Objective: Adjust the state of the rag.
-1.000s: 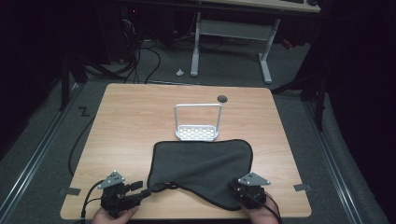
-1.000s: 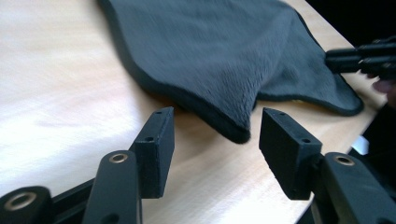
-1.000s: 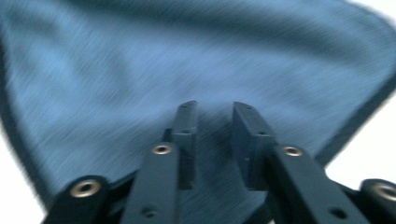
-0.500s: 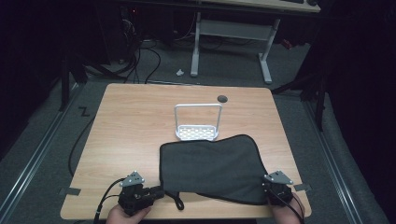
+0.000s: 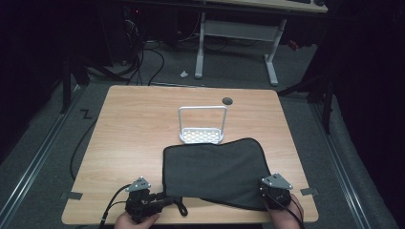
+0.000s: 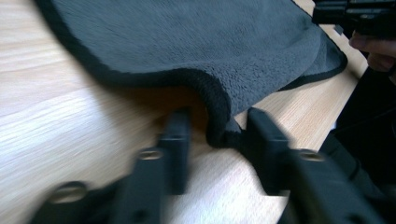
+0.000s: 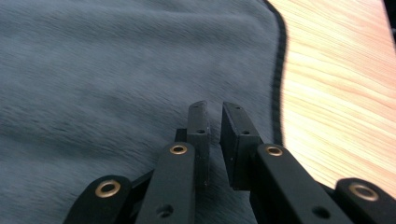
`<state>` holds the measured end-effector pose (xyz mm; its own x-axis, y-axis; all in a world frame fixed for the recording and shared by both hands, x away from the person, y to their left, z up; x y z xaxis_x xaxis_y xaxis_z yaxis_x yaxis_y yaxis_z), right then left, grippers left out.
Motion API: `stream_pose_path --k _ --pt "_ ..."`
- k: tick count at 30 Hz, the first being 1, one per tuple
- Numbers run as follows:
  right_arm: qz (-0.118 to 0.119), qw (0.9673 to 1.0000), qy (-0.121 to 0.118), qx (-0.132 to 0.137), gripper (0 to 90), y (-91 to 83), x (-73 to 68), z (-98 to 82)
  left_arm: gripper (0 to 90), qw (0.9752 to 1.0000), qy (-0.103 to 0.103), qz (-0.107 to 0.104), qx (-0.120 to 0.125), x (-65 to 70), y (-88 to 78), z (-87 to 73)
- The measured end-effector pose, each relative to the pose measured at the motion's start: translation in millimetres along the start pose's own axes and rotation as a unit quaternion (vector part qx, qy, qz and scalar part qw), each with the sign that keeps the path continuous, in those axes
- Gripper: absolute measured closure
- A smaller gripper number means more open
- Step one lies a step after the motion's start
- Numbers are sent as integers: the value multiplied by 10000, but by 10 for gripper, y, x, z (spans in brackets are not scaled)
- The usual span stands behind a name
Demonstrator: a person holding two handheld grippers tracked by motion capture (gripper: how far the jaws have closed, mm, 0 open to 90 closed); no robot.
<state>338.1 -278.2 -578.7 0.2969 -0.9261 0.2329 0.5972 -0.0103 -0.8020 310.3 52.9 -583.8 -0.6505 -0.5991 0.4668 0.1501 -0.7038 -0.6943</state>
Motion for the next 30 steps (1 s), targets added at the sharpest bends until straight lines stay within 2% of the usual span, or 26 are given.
stream_pose_path --k 2,5,8,11,15,18,21,24,27,28,30 --pt "26 9999 -101 18 821 5 -58 21 838 9998 187 51 70 41 -103 19" --pt "31 9998 -195 45 820 0 -114 49 819 9992 340 74 217 92 -341 -21" --pt "44 9996 -263 -9 815 38 -139 61 676 9992 90 43 385 8 -522 -117" --pt "17 9996 -271 -98 807 78 -135 48 630 9987 -146 190 461 -146 -608 -205" --pt "47 9996 -239 -142 800 100 -134 25 604 9970 -114 531 552 -259 -649 -173" --pt "54 9995 -268 -156 799 111 -143 17 613 9960 -14 704 555 -339 -574 -25" --pt "95 9995 -281 -144 814 107 -156 24 750 9956 220 817 398 -426 -429 168" --pt "196 9994 -261 -109 862 96 -171 33 857 9958 365 829 121 -540 -211 348" --pt "250 9994 -223 -119 888 101 -163 41 879 9935 558 954 -287 -628 24 466" --pt "268 9993 -214 -148 893 109 -156 41 882 9917 597 1063 -402 -673 81 494" --pt "316 9992 -189 -179 896 141 -147 48 898 9915 594 1077 -431 -734 129 569"
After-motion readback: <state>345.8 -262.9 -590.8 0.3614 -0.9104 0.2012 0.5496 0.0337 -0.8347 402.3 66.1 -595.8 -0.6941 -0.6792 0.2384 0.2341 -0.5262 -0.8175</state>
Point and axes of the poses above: each handheld gripper's, and its own axes: y roughly forward along the jaws, z roughly out of its top, x roughly to its right, the point moved 10 cm from there along y, roughly forward along the jaws, and after that the axes turned 12 degrees about -x, right-handed, at the moved point
